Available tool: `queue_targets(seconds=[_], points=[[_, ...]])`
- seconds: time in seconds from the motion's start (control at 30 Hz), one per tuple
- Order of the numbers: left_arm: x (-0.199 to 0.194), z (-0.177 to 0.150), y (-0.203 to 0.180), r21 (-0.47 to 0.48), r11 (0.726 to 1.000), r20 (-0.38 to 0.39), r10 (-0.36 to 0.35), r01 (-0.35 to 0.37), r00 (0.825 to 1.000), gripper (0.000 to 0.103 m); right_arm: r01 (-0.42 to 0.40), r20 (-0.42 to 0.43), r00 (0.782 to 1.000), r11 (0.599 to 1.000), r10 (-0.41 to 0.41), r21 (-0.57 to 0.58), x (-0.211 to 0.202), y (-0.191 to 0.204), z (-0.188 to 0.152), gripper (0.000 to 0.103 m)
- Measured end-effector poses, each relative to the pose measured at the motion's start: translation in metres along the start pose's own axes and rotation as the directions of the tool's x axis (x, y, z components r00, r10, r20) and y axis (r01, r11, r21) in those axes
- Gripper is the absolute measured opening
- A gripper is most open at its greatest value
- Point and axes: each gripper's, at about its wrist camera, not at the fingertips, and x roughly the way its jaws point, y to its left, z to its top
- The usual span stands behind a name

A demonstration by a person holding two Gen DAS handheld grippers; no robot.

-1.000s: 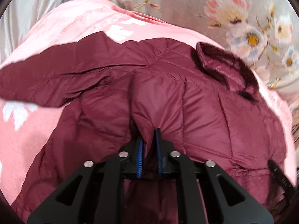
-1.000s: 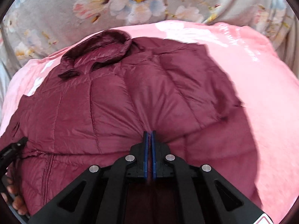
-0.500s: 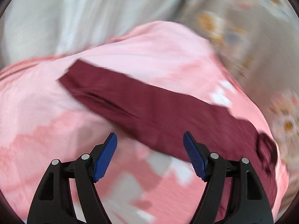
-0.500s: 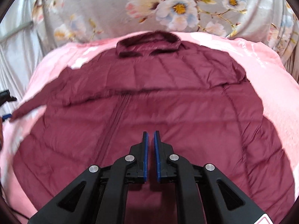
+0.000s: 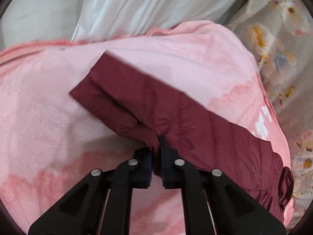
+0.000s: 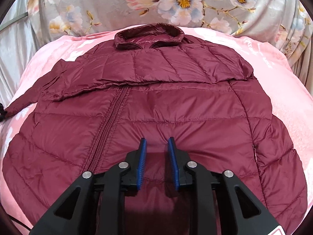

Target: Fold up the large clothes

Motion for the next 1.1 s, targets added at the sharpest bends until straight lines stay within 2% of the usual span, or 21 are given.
queue_targets(seconds=[0.07,0.17,0.3,0.37,0.5,0.57,0.6,0.63,0.67,0.7,0.73,0.77,0.8,0.87,0.93,1.0,1.1], points=[[-0.016,-0.003,-0.017,0.05,0.999,0.038,-0.014,0.012,0.999,0.002,0.001,0.004,1.0,1.0,-0.001,0.003,0.0,-0.001,0.0,0.027],[-0.048,-0.012,-0.055,0.127,0.989,0.084,-0.085,0.074,0.993,0.001,-0.007,0.012,1.0,1.0,0.006,0.012,-0.003,-0.002,-0.001,0.032],[-0.098,-0.037,-0.135,0.279,0.944,0.115,-0.213,0.174,0.97,0.001,-0.044,0.025,0.999,0.998,0.043,0.043,-0.009,-0.009,-0.004,0.035],[-0.124,-0.061,-0.187,0.374,0.896,0.094,-0.294,0.24,0.951,0.001,-0.065,0.03,0.998,0.996,0.064,0.06,-0.013,-0.013,-0.005,0.035],[-0.163,-0.136,-0.288,0.537,0.758,-0.014,-0.43,0.369,0.903,0.001,-0.085,0.04,0.996,0.994,0.082,0.075,-0.023,-0.024,-0.008,0.035],[-0.172,-0.179,-0.324,0.579,0.697,-0.085,-0.465,0.423,0.881,0.002,-0.083,0.052,0.996,0.993,0.079,0.078,-0.03,-0.032,-0.009,0.035],[-0.173,-0.195,-0.333,0.59,0.679,-0.107,-0.47,0.436,0.876,0.004,-0.078,0.056,0.996,0.994,0.074,0.079,-0.032,-0.036,-0.01,0.035],[-0.174,-0.223,-0.347,0.609,0.65,-0.142,-0.473,0.453,0.869,0.007,-0.07,0.063,0.996,0.994,0.065,0.078,-0.036,-0.041,-0.01,0.036],[-0.172,-0.244,-0.357,0.624,0.632,-0.165,-0.468,0.459,0.868,0.017,-0.061,0.069,0.996,0.995,0.056,0.077,-0.038,-0.045,-0.01,0.039],[-0.17,-0.27,-0.365,0.639,0.611,-0.196,-0.457,0.467,0.868,0.051,-0.049,0.075,0.996,0.996,0.044,0.074,-0.041,-0.05,-0.01,0.042],[-0.17,-0.286,-0.366,0.642,0.604,-0.21,-0.455,0.473,0.866,0.085,-0.037,0.084,0.996,0.997,0.031,0.071,-0.044,-0.054,-0.01,0.046],[-0.167,-0.299,-0.365,0.642,0.6,-0.213,-0.459,0.477,0.863,0.09,-0.029,0.09,0.996,0.997,0.023,0.067,-0.046,-0.058,-0.01,0.049],[-0.17,-0.314,-0.36,0.646,0.587,-0.207,-0.479,0.487,0.853,0.089,-0.019,0.098,0.995,0.998,0.013,0.063,-0.048,-0.061,-0.009,0.05],[-0.173,-0.324,-0.352,0.671,0.568,-0.197,-0.484,0.477,0.853,0.089,-0.016,0.108,0.994,0.998,0.009,0.062,-0.051,-0.07,-0.004,0.053],[-0.172,-0.318,-0.341,0.664,0.582,-0.185,-0.481,0.47,0.857,0.089,-0.038,0.11,0.993,0.997,0.031,0.069,-0.051,-0.076,0.005,0.055],[-0.165,-0.3,-0.331,0.625,0.617,-0.182,-0.48,0.478,0.858,0.089,-0.072,0.107,0.992,0.994,0.064,0.078,-0.048,-0.08,0.019,0.056],[-0.144,-0.251,-0.306,0.53,0.719,-0.147,-0.444,0.449,0.884,0.089,-0.139,0.082,0.988,0.983,0.13,0.116,-0.033,-0.083,0.043,0.061]])
